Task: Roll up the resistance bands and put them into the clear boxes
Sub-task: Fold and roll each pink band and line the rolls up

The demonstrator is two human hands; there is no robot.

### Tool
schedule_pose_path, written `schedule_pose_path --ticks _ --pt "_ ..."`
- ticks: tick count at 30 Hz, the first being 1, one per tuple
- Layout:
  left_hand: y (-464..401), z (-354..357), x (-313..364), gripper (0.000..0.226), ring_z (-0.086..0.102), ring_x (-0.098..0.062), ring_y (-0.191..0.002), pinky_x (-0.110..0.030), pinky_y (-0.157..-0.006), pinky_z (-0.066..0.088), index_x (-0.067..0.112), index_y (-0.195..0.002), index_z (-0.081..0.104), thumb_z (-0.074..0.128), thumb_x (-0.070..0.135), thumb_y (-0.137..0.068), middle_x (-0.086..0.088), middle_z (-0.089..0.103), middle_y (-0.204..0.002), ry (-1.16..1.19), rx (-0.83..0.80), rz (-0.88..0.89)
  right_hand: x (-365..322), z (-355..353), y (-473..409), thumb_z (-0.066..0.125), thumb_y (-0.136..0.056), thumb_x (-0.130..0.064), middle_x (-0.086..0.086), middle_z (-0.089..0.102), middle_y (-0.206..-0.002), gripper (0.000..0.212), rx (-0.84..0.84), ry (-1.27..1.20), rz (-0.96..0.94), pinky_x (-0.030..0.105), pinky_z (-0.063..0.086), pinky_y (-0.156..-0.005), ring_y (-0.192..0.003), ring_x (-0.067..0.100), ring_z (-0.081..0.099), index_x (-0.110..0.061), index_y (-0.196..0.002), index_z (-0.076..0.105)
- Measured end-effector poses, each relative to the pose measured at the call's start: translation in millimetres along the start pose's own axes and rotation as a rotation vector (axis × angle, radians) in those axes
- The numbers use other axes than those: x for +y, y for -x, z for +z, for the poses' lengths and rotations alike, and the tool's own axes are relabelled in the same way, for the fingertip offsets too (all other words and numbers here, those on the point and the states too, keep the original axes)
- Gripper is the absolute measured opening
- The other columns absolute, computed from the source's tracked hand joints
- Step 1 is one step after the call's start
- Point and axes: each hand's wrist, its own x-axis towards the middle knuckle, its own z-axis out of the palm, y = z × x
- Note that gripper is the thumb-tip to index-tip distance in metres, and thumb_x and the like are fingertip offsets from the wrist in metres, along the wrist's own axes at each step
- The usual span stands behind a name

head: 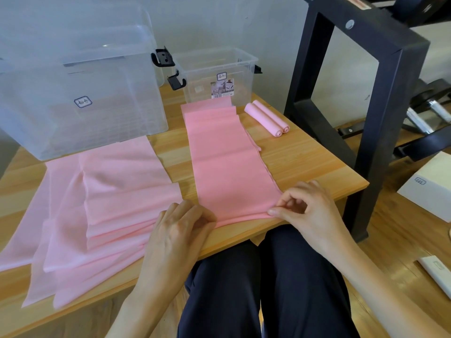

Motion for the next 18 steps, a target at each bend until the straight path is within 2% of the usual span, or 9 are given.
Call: schedule_pose_path --ticks 2,4,7,10,13,16,18 --pt "0.8 1.2 0.6 0.013 0.047 -0.008 -0.079 -0.027 -0.073 0.043 0.029 -0.089 0.068 0.065 0.016 -0.091 0.019 0.056 -0.09 -0.03 0.002 0.056 3.7 2.4 2.0 0.065 -0.07 -0.06 -0.014 0.057 -0.075 0.037 0.036 -0.022 -0.033 0.025 0.034 -0.082 -0.089 0.003 0.046 -0.023 -0.069 0.07" --pt "2.1 2.3 0.0 0.018 0.048 -0.008 -0.079 -0.031 -0.072 0.045 0.029 -0.091 0.07 0.059 0.016 -0.087 0.019 0.056 -0.092 -0.04 -0.006 0.072 8.4 3.5 3.8 0.065 -0.071 -0.06 -0.014 0.059 -0.079 0.038 0.054 -0.053 -0.069 0.031 0.039 -0.083 -0.091 0.005 0.047 -0.022 -0.073 0.073" --pt "1.9 1.4 0.1 0.015 0.048 -0.005 -0.082 -0.025 -0.075 0.042 0.033 -0.092 0.071 0.06 0.024 -0.086 0.021 0.056 -0.091 0.012 -0.027 0.006 11.9 4.3 5.4 0.068 -0.07 -0.057 -0.014 0.059 -0.084 0.036 0.044 -0.115 -0.063 0.041 0.046 -0.081 -0.094 0.008 0.048 -0.023 -0.077 0.075" --pt "-1.3 -0.7 0.7 0.008 0.049 -0.005 -0.085 -0.022 -0.08 0.04 0.035 -0.09 0.071 0.067 0.03 -0.092 0.021 0.057 -0.088 0.062 -0.054 -0.024 9.5 1.3 0.7 0.061 -0.071 -0.062 -0.015 0.057 -0.084 0.04 0.01 -0.097 -0.034 0.034 0.039 -0.087 -0.096 0.006 0.045 -0.025 -0.076 0.073" --pt "-2.4 -4.2 1.2 0.01 0.052 -0.007 -0.091 -0.025 -0.081 0.042 0.038 -0.088 0.069 0.065 0.03 -0.091 0.022 0.059 -0.089 0.133 -0.111 -0.074 4.5 -6.7 -2.1 0.055 -0.071 -0.066 -0.013 0.057 -0.084 0.042 -0.103 -0.054 0.019 0.027 0.028 -0.088 -0.098 0.002 0.042 -0.027 -0.075 0.069" --pt "-2.9 -5.3 3.0 0.01 0.052 -0.004 -0.095 -0.023 -0.08 0.043 0.039 -0.086 0.067 0.064 0.03 -0.089 0.024 0.057 -0.098 0.159 -0.116 -0.112 -1.4 -10.3 -4.0 0.071 -0.074 -0.051 -0.012 0.057 -0.082 0.024 -0.139 -0.036 0.063 0.026 0.026 -0.086 -0.095 -0.003 0.041 -0.029 -0.068 0.065" --pt "-3.4 -4.0 3.8 0.012 0.052 -0.002 -0.094 -0.021 -0.08 0.041 0.038 -0.085 0.066 0.066 0.026 -0.087 0.022 0.059 -0.092 0.147 -0.075 -0.106 -2.3 -7.6 -5.7 0.079 -0.072 -0.042 -0.012 0.058 -0.078 0.021 -0.082 -0.04 0.068 0.028 0.03 -0.084 -0.09 -0.001 0.043 -0.026 -0.067 0.065"
